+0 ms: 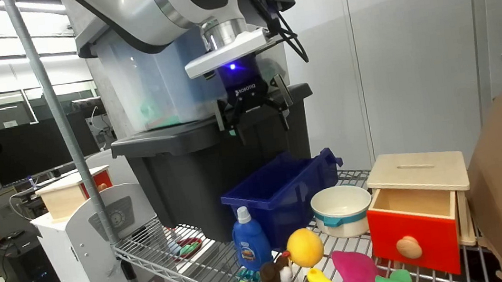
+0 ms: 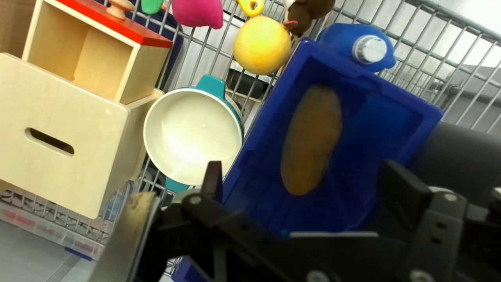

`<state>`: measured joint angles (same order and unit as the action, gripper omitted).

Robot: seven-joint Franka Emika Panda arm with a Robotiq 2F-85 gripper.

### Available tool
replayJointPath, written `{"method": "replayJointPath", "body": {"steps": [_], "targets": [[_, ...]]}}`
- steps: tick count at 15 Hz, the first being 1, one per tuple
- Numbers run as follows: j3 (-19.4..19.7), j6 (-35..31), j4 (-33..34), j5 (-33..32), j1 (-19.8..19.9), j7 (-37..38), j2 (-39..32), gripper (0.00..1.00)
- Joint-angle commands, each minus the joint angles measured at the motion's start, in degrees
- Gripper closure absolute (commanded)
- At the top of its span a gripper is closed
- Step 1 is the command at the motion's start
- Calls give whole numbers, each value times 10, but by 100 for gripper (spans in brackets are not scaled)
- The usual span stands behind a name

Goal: Put the brown plush toy in the blue storage container

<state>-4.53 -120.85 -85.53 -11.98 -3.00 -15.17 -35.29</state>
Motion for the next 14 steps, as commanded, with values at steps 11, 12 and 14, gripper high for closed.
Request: {"method": "replayJointPath", "body": {"steps": [11,12,14], "targets": [[5,39,39,-12,-21,4,-23,0],[5,39,38,-13,-21,4,-22,0],[5,36,35,-13,-21,4,-21,0]]}}
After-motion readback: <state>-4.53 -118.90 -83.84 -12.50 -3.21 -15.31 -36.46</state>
